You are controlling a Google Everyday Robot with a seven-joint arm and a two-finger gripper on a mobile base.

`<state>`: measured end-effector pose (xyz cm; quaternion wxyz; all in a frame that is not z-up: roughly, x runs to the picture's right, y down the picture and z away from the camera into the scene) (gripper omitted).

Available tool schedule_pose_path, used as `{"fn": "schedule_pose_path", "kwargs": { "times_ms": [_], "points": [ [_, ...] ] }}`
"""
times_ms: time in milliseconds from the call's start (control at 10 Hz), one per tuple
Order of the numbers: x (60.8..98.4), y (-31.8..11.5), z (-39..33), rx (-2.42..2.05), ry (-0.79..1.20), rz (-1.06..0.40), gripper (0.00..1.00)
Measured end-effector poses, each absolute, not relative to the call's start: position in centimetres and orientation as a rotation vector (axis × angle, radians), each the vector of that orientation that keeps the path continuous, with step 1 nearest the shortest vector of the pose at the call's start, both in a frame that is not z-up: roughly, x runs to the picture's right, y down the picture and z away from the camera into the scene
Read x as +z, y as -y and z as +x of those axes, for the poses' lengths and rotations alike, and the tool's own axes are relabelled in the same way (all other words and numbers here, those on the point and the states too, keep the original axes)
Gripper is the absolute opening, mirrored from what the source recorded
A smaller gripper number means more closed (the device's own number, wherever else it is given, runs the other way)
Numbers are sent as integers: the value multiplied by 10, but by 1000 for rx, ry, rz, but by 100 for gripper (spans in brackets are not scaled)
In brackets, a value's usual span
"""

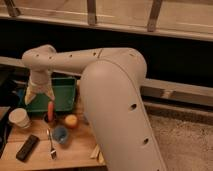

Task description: Place pepper in paper cup

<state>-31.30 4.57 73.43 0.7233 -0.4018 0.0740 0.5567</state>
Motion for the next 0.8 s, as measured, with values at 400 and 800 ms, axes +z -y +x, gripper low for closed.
{"fn": "schedule_pose_path", "kwargs": {
  "times_ms": [400,800],
  "points": [
    [755,-62,-303,1270,-173,-901,74],
    [781,-59,-276,1314,-103,-906,74]
  ]
}}
